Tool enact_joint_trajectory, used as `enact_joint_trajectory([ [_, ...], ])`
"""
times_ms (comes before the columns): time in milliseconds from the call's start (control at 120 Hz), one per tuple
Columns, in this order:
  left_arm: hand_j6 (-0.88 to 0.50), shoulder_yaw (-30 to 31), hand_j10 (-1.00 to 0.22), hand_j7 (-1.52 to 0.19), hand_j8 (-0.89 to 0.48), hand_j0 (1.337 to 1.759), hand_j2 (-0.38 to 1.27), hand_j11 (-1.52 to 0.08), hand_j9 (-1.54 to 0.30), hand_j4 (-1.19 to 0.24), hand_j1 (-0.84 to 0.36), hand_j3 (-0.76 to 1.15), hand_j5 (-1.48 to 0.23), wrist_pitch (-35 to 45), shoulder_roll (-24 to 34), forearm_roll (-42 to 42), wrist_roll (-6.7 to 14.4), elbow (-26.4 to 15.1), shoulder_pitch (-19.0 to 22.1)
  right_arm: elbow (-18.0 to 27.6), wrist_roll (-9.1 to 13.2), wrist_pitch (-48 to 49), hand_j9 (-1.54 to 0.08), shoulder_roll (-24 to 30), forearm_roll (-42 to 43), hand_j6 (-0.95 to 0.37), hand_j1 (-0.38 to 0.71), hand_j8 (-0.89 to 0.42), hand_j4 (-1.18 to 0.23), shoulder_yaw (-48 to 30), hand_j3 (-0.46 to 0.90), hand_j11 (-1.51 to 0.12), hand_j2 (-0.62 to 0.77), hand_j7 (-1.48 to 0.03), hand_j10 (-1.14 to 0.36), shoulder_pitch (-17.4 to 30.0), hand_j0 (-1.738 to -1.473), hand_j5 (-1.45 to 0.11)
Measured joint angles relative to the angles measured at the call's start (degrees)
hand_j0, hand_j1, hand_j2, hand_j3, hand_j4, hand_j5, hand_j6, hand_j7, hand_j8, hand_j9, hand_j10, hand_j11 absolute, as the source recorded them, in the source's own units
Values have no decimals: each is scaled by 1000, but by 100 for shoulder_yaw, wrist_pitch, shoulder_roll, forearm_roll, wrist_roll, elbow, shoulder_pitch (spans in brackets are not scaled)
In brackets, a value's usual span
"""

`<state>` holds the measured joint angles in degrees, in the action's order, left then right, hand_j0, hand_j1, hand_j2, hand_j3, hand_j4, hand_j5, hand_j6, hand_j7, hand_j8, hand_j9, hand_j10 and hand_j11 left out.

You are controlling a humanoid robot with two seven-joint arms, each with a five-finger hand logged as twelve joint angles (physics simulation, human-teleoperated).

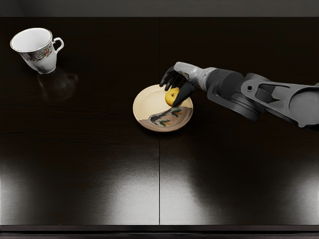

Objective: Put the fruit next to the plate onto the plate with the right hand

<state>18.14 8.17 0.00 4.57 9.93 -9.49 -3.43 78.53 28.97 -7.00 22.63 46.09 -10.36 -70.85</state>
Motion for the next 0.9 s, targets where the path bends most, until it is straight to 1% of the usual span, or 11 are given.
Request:
enact_joint_trajectory([
  [100,0,2,0,0,0,1658,0,0,0,0,349,0,0,0,0,0,1,0,0,-11,3,-1,-704,-65,-75,-538,234,-446,-533,0,0,-702,88,-700,-502,-4,-1658,-708],
  [192,0,0,0,0,0,1658,0,0,0,0,349,0,0,0,0,0,0,0,0,-29,3,-8,-622,-105,-133,-476,182,-418,-473,-6,0,-621,31,-620,-453,-1,-1658,-625],
  [358,0,2,0,0,0,1658,0,0,0,0,349,0,0,0,0,0,0,0,0,-62,-3,-25,-438,-124,-334,-336,35,-310,-335,-9,0,-437,-11,-436,-326,1,-1658,-439],
  [442,0,1,0,0,0,1658,0,0,0,0,349,0,0,0,0,0,1,0,0,-77,-7,-19,-323,-116,-506,-249,-64,-232,-248,-19,0,-323,-12,-323,-242,-1,-1658,-324],
  [525,0,-1,0,0,0,1658,0,0,0,0,349,0,0,0,0,0,0,0,0,-76,-21,114,-231,-72,-717,-179,-145,-167,-178,-185,0,-231,-10,-230,-174,6,-1658,-232],
  [683,0,-1,0,0,0,1658,0,0,0,0,349,0,0,0,0,0,1,0,0,-43,-58,865,-130,115,-1557,-102,-233,-96,-101,-745,0,-130,-8,-130,-99,59,-1658,-131],
  [900,-1,-3,0,0,0,1658,0,0,0,0,349,0,0,0,0,0,0,0,0,-33,-89,2156,-73,542,-3151,-57,-283,-55,-57,-1368,0,-73,-7,-73,-56,355,-1658,-73],
])
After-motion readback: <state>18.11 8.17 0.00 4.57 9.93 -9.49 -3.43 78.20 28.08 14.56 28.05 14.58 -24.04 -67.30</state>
